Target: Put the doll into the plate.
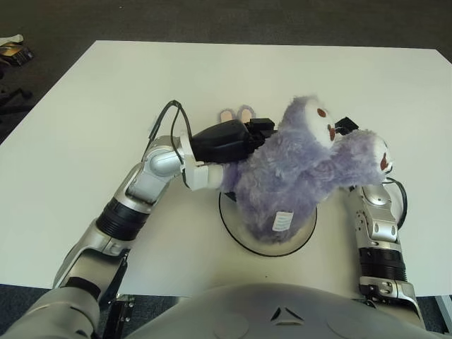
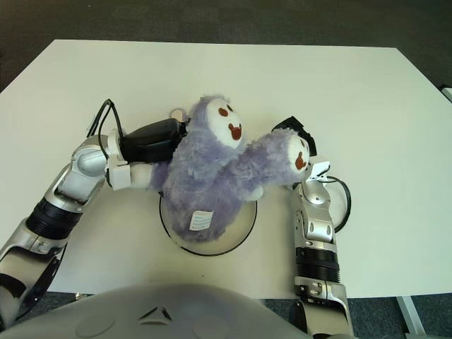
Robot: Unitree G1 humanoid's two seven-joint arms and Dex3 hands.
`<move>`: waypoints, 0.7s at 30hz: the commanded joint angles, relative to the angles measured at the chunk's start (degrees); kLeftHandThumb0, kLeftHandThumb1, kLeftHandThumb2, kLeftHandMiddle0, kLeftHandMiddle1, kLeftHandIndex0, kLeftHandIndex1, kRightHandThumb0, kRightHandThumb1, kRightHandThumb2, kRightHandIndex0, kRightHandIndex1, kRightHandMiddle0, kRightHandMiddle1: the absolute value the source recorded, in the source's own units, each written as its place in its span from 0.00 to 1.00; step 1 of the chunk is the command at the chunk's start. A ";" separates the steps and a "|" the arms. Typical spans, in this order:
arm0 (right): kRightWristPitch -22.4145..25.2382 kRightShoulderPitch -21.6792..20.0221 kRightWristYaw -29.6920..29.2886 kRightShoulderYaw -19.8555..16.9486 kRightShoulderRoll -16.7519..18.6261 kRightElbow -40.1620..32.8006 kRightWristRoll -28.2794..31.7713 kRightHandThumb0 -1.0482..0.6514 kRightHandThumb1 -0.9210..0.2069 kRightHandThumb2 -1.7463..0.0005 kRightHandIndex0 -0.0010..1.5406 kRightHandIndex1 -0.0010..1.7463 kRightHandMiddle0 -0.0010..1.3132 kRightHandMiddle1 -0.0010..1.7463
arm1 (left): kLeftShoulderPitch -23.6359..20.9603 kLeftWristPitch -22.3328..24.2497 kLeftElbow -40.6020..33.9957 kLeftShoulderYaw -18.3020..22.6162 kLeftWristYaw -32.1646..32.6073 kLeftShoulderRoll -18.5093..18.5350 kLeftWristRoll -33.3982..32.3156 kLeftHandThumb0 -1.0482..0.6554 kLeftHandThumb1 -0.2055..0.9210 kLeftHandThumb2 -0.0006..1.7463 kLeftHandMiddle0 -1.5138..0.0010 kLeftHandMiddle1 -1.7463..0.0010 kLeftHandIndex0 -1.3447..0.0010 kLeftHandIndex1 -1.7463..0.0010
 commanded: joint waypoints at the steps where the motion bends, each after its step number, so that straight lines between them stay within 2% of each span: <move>1: 2.99 2.11 0.38 0.12 0.12 3.81 0.13 0.35 0.43 0.32 0.80 1.00 0.40 1.00 | 0.47 1.58 -1.54 0.12 -0.85 0.30 -1.16 0.61 0.72 0.56 0.81 0.00 0.78 0.00; 10: 1.73 1.84 0.87 0.07 0.24 4.85 0.36 0.36 0.40 0.35 0.79 1.00 0.38 1.00 | 1.50 6.93 -4.47 0.02 -1.87 -0.16 -4.46 0.61 0.76 0.53 0.84 0.00 0.80 0.00; 17: 1.55 1.51 0.99 -0.03 0.33 5.63 0.70 0.37 0.37 0.38 0.80 1.00 0.36 1.00 | 1.78 7.10 -5.02 0.23 -1.68 -0.62 -4.70 0.61 0.75 0.54 0.83 0.00 0.80 0.00; 20: 1.56 1.44 1.20 0.00 0.19 5.76 0.78 0.37 0.36 0.39 0.80 1.00 0.35 1.00 | 1.74 7.12 -5.06 0.21 -1.83 -0.65 -4.65 0.46 0.72 0.54 0.94 0.13 0.73 0.01; 21: 1.41 1.38 1.28 0.05 0.17 5.90 0.74 0.37 0.35 0.39 0.80 1.00 0.35 1.00 | 1.71 7.26 -5.14 0.19 -1.96 -0.58 -4.63 0.45 0.72 0.54 0.96 0.15 0.73 0.01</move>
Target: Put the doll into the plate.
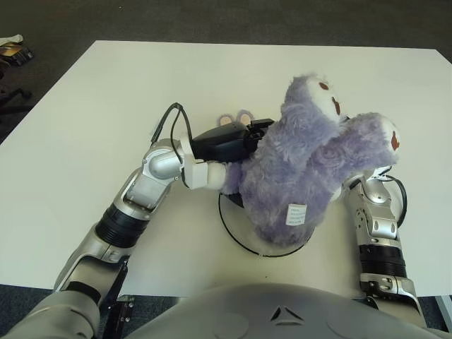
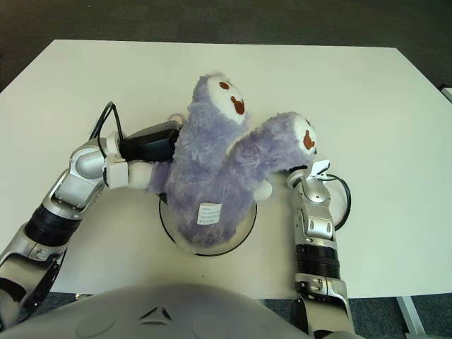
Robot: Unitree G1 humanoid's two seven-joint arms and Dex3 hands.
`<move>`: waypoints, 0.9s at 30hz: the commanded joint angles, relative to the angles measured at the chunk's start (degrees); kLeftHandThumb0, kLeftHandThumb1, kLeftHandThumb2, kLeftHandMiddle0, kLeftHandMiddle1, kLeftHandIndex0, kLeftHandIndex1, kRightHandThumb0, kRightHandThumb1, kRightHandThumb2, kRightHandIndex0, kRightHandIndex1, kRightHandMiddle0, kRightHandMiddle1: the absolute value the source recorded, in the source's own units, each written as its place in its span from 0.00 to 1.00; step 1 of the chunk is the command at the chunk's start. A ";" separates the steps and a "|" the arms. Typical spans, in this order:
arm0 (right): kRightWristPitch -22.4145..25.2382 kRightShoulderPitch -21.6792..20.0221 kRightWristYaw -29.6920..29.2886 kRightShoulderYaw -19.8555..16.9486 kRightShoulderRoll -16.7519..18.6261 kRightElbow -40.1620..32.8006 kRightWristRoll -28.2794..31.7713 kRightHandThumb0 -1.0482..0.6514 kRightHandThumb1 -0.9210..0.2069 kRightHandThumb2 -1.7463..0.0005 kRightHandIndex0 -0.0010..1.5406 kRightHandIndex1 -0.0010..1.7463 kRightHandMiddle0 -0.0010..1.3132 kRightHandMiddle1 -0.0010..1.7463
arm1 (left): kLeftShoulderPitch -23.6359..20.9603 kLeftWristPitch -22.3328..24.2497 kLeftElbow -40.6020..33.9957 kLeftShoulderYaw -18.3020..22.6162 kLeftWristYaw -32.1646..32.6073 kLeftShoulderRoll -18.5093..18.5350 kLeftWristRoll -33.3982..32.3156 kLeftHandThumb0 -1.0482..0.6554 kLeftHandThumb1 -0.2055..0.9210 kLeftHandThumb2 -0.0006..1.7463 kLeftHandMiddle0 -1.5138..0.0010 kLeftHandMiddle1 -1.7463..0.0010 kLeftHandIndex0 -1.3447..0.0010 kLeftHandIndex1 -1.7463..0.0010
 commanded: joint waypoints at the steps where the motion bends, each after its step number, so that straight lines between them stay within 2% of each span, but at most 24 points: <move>1: 2.73 2.48 0.51 0.15 0.51 3.80 0.43 0.37 0.34 0.40 0.80 1.00 0.34 1.00 | 0.07 0.29 -0.90 0.19 -0.63 0.15 -0.52 0.43 0.74 0.52 0.97 0.20 0.73 0.01; 4: 2.10 2.48 0.63 0.20 0.52 4.05 0.29 0.37 0.33 0.41 0.80 1.00 0.33 1.00 | 0.03 0.66 -1.08 0.15 -0.94 0.23 -0.52 0.41 0.78 0.48 0.99 0.28 0.74 0.02; 8: 1.92 2.49 1.22 0.14 0.35 4.17 0.53 0.37 0.33 0.41 0.80 1.00 0.33 1.00 | 0.03 1.26 -1.35 0.00 -1.26 0.19 -0.66 0.41 0.93 0.33 1.00 0.39 0.79 0.03; 14: 2.79 2.89 1.36 0.24 0.02 3.01 0.35 0.37 0.36 0.39 0.78 1.00 0.35 1.00 | 0.15 0.99 -1.15 -0.04 -1.19 -0.01 -0.01 0.41 0.99 0.27 1.00 0.46 0.81 0.04; 15: 2.82 3.01 1.17 0.40 -0.05 2.71 0.00 0.37 0.37 0.38 0.78 1.00 0.36 1.00 | 0.06 0.05 -0.59 -0.13 -1.25 0.06 0.31 0.43 0.91 0.33 1.00 0.48 0.85 0.07; 16: 2.84 3.10 1.03 0.52 -0.11 2.50 -0.26 0.36 0.39 0.36 0.78 1.00 0.37 1.00 | 0.00 -0.64 -0.18 -0.19 -1.29 0.10 0.53 0.45 0.76 0.46 1.00 0.55 0.90 0.16; 17: 3.10 3.32 0.76 0.75 -0.16 1.85 -0.68 0.36 0.40 0.35 0.78 1.00 0.38 1.00 | -0.20 -1.35 0.17 -0.28 -1.55 0.28 0.68 0.46 0.71 0.51 1.00 0.57 0.92 0.19; 19: 3.45 3.56 0.49 0.99 -0.20 1.10 -1.09 0.35 0.43 0.33 0.78 1.00 0.40 1.00 | -0.43 -2.02 0.47 -0.36 -1.88 0.46 0.75 0.47 0.59 0.61 1.00 0.66 0.97 0.32; 20: 3.79 3.63 0.34 1.14 -0.30 0.85 -1.42 0.35 0.43 0.33 0.78 1.00 0.40 1.00 | -0.65 -2.30 0.68 -0.50 -2.41 0.73 0.63 0.47 0.57 0.62 1.00 0.67 0.97 0.34; 23: 6.29 3.97 -0.30 1.76 -0.67 -1.01 -2.41 0.35 0.44 0.32 0.78 1.00 0.41 1.00 | -1.61 -2.79 1.47 -1.12 -4.87 1.92 0.02 0.44 0.54 0.64 1.00 0.82 0.99 0.53; 27: 8.68 4.22 -0.63 2.04 -0.87 -2.63 -2.64 0.35 0.45 0.31 0.78 1.00 0.41 1.00 | -2.30 -3.73 2.38 -1.17 -6.23 2.31 0.19 0.41 0.55 0.62 1.00 0.93 1.00 0.67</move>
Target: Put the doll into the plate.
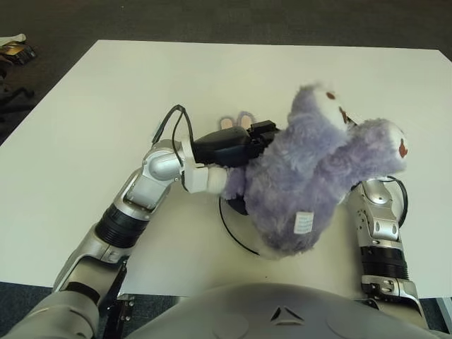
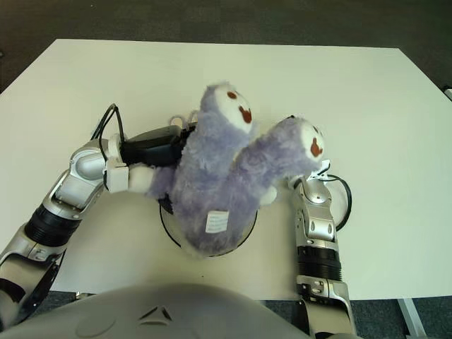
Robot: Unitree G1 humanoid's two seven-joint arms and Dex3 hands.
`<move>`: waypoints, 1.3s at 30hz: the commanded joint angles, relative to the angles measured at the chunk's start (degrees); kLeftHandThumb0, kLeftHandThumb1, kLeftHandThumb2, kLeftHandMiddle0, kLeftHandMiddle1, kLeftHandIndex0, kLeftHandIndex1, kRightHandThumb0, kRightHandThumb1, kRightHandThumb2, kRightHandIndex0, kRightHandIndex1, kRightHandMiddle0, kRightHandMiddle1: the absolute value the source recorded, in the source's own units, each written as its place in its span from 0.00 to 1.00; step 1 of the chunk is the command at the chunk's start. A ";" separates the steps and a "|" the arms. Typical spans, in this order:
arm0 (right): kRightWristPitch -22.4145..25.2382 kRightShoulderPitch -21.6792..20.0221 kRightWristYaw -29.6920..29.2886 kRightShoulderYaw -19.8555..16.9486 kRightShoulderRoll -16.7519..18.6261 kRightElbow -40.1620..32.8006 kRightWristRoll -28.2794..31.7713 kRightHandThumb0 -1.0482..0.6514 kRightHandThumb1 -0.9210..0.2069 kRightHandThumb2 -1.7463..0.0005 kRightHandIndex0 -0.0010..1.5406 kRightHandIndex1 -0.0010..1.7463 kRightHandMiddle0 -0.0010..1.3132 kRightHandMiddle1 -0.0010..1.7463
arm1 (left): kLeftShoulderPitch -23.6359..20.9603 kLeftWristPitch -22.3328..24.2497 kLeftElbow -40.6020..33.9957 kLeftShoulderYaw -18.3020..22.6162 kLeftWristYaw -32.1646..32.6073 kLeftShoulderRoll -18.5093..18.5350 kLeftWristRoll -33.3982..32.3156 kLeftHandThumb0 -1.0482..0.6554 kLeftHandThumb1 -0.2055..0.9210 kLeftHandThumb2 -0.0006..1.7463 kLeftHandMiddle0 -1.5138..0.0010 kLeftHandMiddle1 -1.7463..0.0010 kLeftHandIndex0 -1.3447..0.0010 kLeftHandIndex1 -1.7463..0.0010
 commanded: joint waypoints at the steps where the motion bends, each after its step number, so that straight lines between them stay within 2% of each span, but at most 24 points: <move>1: 6.05 2.84 -0.41 1.00 -0.20 0.91 -1.00 0.35 0.45 0.31 0.78 1.00 0.41 1.00 | -1.96 -1.89 1.31 -0.24 -1.35 0.81 0.28 0.40 0.55 0.61 1.00 0.95 1.00 0.69; 3: 7.85 2.86 -0.83 1.06 -0.16 0.05 -1.05 0.35 0.45 0.31 0.78 1.00 0.41 1.00 | -2.74 -3.99 2.54 -0.14 -1.52 1.06 1.23 0.37 0.59 0.59 1.00 0.98 1.00 0.76; 5: 9.17 2.89 -1.37 1.23 -0.05 -0.83 -1.27 0.35 0.45 0.31 0.78 1.00 0.41 1.00 | -3.59 -6.65 4.22 -0.01 -1.33 1.20 2.30 0.31 0.67 0.53 1.00 0.99 1.00 0.86; 8: 10.14 2.75 -1.89 1.55 -0.01 -1.32 -1.68 0.35 0.44 0.32 0.79 1.00 0.41 1.00 | -5.05 -12.26 7.52 0.42 0.09 0.91 4.45 0.25 0.77 0.46 1.00 1.00 1.00 0.95; 14: 10.83 2.60 -1.80 2.03 -0.39 -1.49 -2.06 0.35 0.44 0.32 0.80 1.00 0.41 1.00 | -6.74 -19.43 11.90 1.31 3.26 0.22 7.89 0.17 0.90 0.35 1.00 1.00 1.00 0.99; 19: 11.04 2.61 -1.59 2.52 -0.31 -2.03 -2.09 0.35 0.46 0.30 0.82 1.00 0.42 1.00 | -7.47 -22.75 14.52 1.77 5.27 -0.18 8.90 0.15 0.91 0.30 1.00 1.00 1.00 1.00; 24: 12.33 2.64 -1.35 2.31 -0.76 -2.47 -1.74 0.34 0.48 0.29 0.82 1.00 0.43 1.00 | -7.94 -20.72 15.12 1.75 4.05 1.49 8.02 0.14 0.90 0.28 1.00 1.00 1.00 1.00; 29: 13.13 2.69 -1.66 2.23 -0.70 -3.06 -1.66 0.34 0.48 0.28 0.81 1.00 0.44 1.00 | -8.73 -16.37 13.85 0.93 1.62 2.77 6.26 0.08 0.98 0.23 1.00 1.00 1.00 1.00; 39: 12.82 2.44 -1.68 1.98 -0.64 -2.05 -1.42 0.35 0.46 0.30 0.80 1.00 0.42 1.00 | -9.43 -11.30 12.92 1.07 -1.15 3.02 2.02 0.04 1.00 0.21 1.00 1.00 1.00 1.00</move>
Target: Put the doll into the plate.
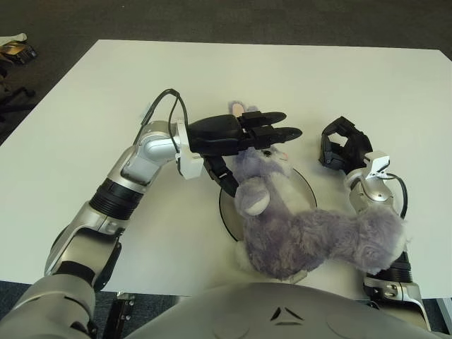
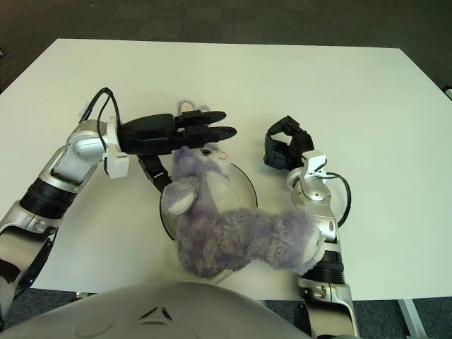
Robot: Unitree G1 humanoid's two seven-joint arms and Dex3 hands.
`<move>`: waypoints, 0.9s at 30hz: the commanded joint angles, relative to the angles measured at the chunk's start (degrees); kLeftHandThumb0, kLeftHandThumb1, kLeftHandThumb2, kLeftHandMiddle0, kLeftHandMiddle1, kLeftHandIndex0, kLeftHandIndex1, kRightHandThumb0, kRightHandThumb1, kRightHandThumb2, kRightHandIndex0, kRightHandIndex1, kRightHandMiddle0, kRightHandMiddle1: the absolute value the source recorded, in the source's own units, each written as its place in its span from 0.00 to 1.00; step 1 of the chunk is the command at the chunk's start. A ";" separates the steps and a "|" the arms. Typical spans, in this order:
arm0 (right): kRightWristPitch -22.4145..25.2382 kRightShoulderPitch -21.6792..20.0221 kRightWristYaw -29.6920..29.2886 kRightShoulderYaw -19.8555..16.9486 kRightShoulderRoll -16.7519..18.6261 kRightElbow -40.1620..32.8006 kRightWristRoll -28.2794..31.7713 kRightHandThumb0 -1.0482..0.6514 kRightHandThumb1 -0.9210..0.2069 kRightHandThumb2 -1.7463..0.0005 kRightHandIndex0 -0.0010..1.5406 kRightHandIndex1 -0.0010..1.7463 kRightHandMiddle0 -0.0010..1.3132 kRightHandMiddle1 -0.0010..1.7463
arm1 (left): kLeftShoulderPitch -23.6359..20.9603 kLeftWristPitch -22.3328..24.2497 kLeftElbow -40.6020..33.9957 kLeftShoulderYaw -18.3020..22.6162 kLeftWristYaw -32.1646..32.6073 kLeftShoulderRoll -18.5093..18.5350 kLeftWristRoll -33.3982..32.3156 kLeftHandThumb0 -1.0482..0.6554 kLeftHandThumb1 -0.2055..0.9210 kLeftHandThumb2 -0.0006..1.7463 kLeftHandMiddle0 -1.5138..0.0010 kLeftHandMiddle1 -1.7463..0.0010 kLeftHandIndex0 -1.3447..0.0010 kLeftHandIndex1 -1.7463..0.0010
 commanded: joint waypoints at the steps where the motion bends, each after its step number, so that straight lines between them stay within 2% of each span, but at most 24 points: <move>1: 3.29 2.42 0.39 0.37 0.13 3.03 -0.31 0.35 0.46 0.30 0.80 1.00 0.42 1.00 | -1.04 2.85 -1.04 0.28 -1.52 0.40 -2.83 0.04 1.00 0.21 1.00 1.00 1.00 1.00; 5: 3.07 2.55 0.35 -0.02 0.34 3.21 0.11 0.35 0.46 0.31 0.80 1.00 0.42 1.00 | -0.08 6.34 -3.14 2.64 -2.30 2.01 -6.24 0.05 1.00 0.21 1.00 1.00 1.00 1.00; 7: 3.75 3.08 0.15 -0.09 0.54 2.01 0.30 0.35 0.45 0.31 0.80 1.00 0.41 1.00 | 0.00 6.22 -3.40 4.64 -2.16 3.29 -7.05 0.07 1.00 0.21 1.00 1.00 1.00 1.00; 10: 4.52 3.33 -0.02 0.07 0.50 1.22 0.11 0.35 0.43 0.33 0.78 1.00 0.40 1.00 | -0.43 3.09 -1.61 7.41 0.14 4.09 -4.26 0.11 0.99 0.20 1.00 1.00 1.00 1.00; 13: 4.85 3.34 -0.03 0.16 0.41 1.10 -0.02 0.36 0.42 0.33 0.78 1.00 0.39 1.00 | -0.67 1.70 -0.66 8.63 1.52 4.28 -1.92 0.17 0.89 0.28 1.00 1.00 1.00 1.00; 17: 4.32 3.43 -0.29 0.83 0.07 1.08 -1.15 0.36 0.41 0.34 0.77 1.00 0.39 1.00 | -3.43 0.09 4.90 11.04 5.65 4.72 3.06 0.21 0.79 0.35 1.00 1.00 1.00 1.00; 21: 3.77 3.57 -0.41 1.39 -0.31 1.01 -2.02 0.36 0.41 0.35 0.77 1.00 0.38 1.00 | -3.66 -0.23 8.03 11.87 8.08 3.57 3.18 0.23 0.70 0.41 1.00 1.00 1.00 1.00; 25: 4.00 3.78 0.01 1.92 -0.75 0.45 -2.52 0.36 0.39 0.36 0.76 1.00 0.37 1.00 | -2.17 5.86 7.57 14.09 11.89 3.24 5.29 0.23 0.60 0.46 1.00 1.00 0.99 0.99; 27: 4.14 3.81 0.14 1.94 -0.78 0.32 -2.50 0.36 0.39 0.36 0.76 1.00 0.37 1.00 | -1.92 7.29 7.13 14.42 13.19 3.31 6.63 0.20 0.58 0.47 1.00 1.00 0.98 0.99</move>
